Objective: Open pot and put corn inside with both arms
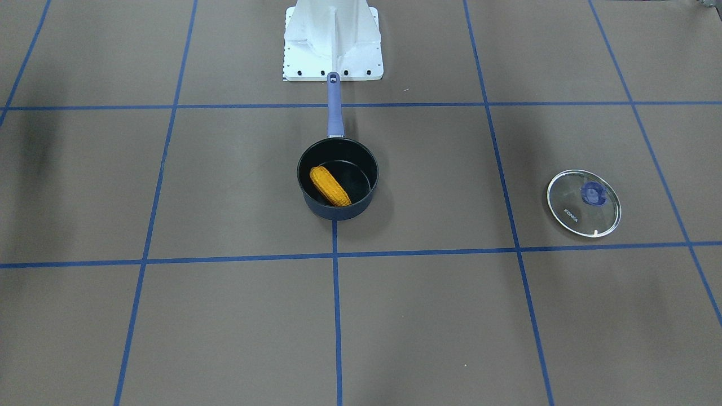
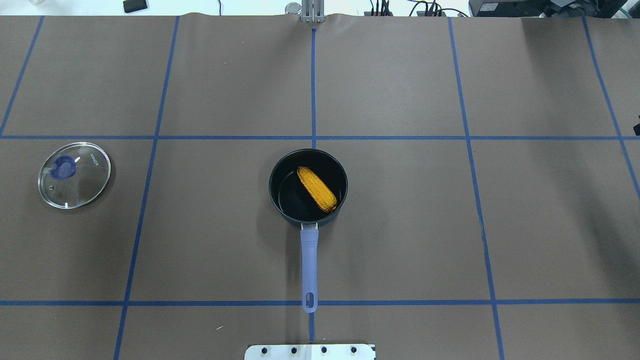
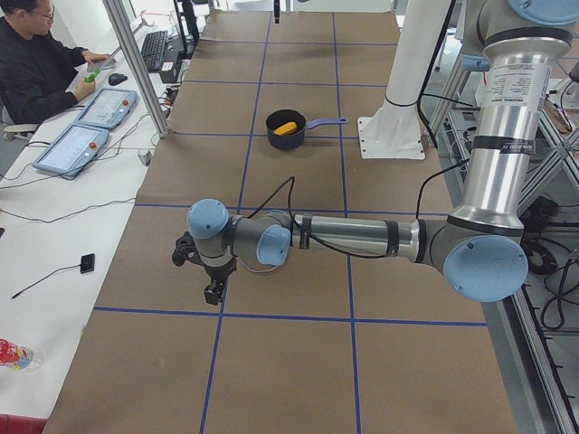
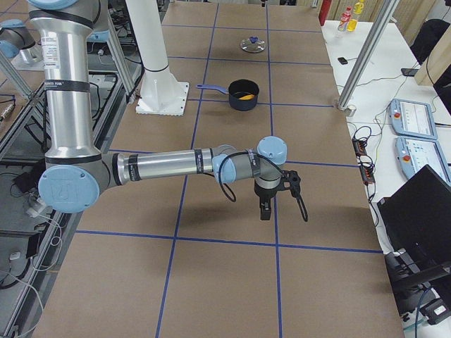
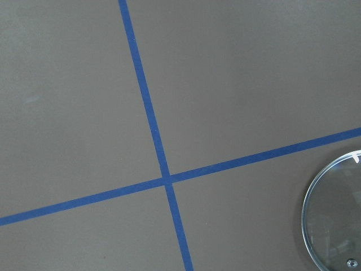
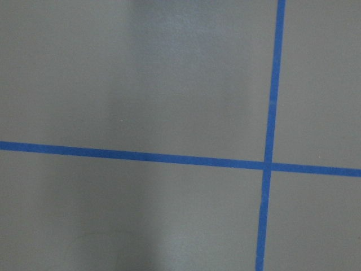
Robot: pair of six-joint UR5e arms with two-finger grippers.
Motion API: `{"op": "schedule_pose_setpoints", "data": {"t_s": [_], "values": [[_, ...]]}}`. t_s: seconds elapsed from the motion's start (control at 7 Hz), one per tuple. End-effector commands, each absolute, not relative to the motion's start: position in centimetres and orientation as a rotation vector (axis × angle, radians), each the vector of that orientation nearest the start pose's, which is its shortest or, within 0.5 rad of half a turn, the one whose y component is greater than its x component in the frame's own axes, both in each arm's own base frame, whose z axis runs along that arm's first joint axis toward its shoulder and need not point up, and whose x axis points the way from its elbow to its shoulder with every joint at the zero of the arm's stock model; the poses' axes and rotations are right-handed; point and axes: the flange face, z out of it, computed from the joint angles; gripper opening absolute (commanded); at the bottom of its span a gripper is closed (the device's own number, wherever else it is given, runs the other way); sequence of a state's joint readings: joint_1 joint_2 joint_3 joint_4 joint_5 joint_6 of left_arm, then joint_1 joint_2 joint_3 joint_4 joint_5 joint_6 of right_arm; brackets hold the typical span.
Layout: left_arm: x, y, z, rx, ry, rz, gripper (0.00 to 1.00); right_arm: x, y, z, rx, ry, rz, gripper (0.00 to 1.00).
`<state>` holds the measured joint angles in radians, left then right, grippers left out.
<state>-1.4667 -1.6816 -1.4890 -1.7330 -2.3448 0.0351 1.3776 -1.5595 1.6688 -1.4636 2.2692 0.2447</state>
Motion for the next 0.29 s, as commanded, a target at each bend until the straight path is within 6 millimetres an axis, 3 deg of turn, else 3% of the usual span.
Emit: {"op": "schedule_pose_setpoints", "data": {"t_s": [0.0,0.14], "values": [[-0.64,-55.05,62.84,0.150,0.779,0.204,1.00,-2.72,-50.69,60.24,0.046,-0.723,-0.023,1.00],[-0.65,-54.98,62.93,0.148,0.778,0.203,1.00,-2.70,-50.63,60.24,0.046,-0.723,-0.023,1.00]]}}
